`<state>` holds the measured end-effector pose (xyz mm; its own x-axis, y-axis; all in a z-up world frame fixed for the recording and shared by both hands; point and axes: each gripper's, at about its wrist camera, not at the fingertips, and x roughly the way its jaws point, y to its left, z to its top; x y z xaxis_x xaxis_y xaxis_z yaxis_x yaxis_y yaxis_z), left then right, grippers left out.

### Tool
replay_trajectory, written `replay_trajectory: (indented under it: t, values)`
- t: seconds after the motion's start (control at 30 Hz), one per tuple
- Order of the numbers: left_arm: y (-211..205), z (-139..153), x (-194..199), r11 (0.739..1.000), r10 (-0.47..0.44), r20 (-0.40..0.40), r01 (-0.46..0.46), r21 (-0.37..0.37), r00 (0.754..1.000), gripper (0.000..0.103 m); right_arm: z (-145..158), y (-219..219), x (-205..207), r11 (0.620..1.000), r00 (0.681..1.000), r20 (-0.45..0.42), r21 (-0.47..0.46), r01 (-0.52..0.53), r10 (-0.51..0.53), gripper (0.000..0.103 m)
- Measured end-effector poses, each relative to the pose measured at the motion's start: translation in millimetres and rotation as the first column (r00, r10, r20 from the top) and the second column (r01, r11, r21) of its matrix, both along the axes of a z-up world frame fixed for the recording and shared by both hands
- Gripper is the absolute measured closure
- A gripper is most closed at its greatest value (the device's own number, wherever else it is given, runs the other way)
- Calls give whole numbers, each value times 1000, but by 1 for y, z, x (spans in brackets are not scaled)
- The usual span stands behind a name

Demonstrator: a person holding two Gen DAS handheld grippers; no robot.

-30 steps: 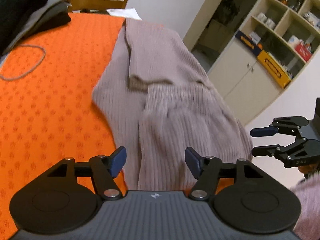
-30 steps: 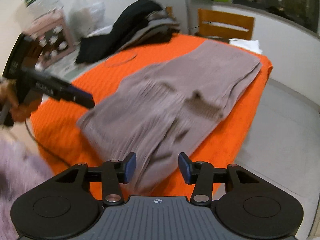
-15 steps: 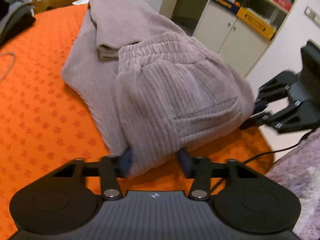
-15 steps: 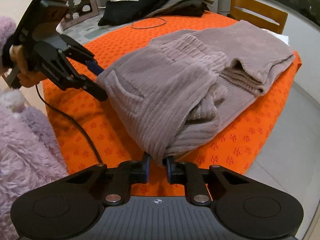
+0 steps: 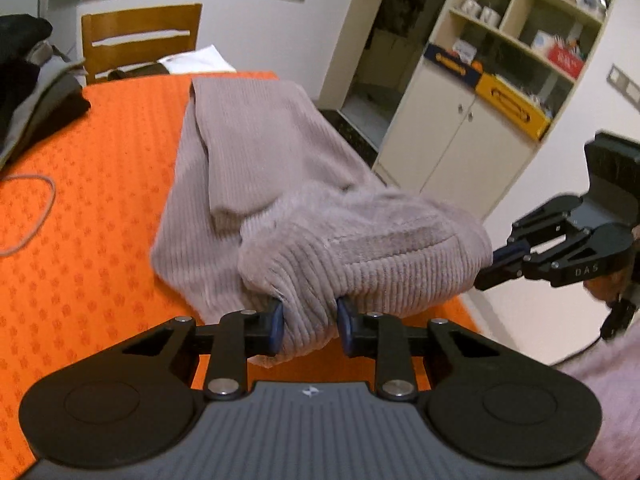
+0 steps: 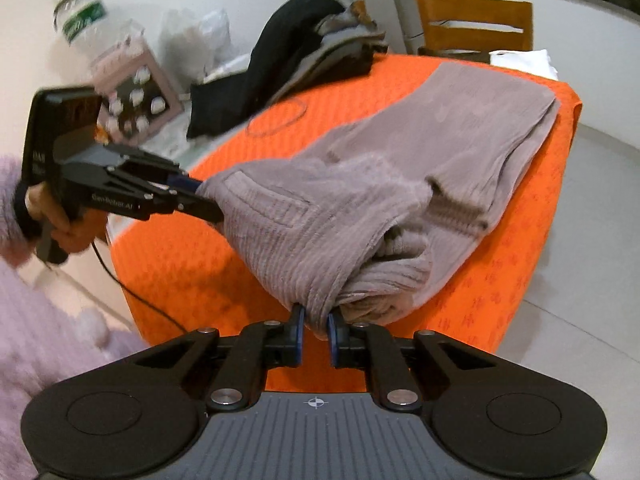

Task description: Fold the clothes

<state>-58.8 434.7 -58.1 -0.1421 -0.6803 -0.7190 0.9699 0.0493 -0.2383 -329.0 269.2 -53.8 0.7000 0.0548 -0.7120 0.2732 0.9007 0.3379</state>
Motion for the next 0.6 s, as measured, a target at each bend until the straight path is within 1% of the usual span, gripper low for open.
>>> replay_trajectory:
  t: [0.1,0.2,0.37,0.47,0.6]
  values:
    - [-18,18,10,999,32,-36,-32,-18,999,73,12,-25,2,996,997,40,62,62,-64,89]
    - [-43,32,23,997,70,-73,-72,-28,995,73,20,-52,3,983,986,85,133,129,-141,89]
    - [-101,47,53,985,161,-139,-169,-44,977,73,28,-106,12,943,950,161,243,226,-269,89]
    - [-140,46,69,974,218,-139,-224,-27,966,72,26,-142,27,913,921,179,290,285,-345,89]
    - [-191,30,88,962,273,-124,-274,12,954,72,15,-181,55,888,893,152,265,376,-423,89]
